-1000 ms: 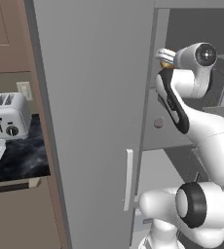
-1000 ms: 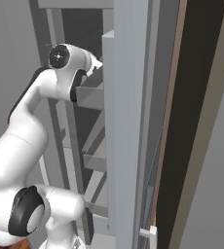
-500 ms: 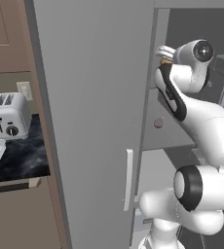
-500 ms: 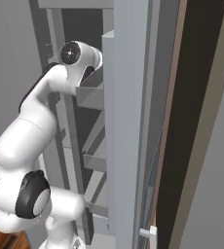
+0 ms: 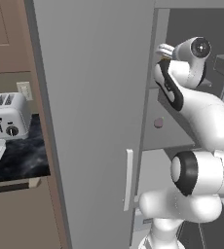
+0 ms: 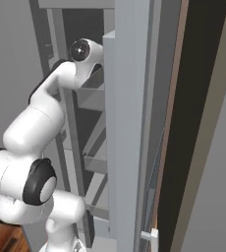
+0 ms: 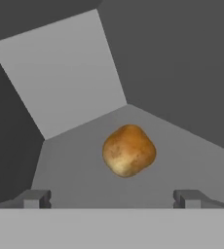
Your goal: Take the potato and eggplant out of the freezer and place them in the tupperware container on the counter. Then put the tupperware containing the vegetables back in the freezer.
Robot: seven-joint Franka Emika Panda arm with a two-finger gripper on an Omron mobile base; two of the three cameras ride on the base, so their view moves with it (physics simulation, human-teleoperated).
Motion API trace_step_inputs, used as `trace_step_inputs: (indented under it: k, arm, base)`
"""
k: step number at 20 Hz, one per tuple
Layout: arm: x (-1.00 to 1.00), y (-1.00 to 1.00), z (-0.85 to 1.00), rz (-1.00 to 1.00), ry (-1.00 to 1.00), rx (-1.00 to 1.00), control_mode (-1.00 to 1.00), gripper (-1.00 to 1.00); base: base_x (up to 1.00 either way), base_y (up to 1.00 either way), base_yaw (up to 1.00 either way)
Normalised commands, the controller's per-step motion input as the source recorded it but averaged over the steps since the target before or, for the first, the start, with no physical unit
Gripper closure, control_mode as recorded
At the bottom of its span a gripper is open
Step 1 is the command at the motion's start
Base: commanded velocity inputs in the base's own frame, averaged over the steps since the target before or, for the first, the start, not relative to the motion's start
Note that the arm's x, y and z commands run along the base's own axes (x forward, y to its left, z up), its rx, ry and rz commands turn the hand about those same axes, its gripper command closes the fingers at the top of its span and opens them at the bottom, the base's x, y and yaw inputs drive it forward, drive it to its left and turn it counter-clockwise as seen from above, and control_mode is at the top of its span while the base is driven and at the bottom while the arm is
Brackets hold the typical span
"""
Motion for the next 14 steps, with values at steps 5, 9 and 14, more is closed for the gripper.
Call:
trace_step_inputs:
  k: [5,9,14]
  arm:
    - [0.2,-0.09,0.0,-0.02,0.05,0.01,-1.0,-1.0]
    - [0.22,-0.11,0.0,-0.01,0.1,0.03,-1.0,-1.0]
    - [0.2,-0.15,0.0,0.0,0.13,0.03,-1.0,-1.0]
  base:
    - [0.0,0.0,0.0]
    - [0.0,0.0,0.0]
    - [0.0,0.0,0.0]
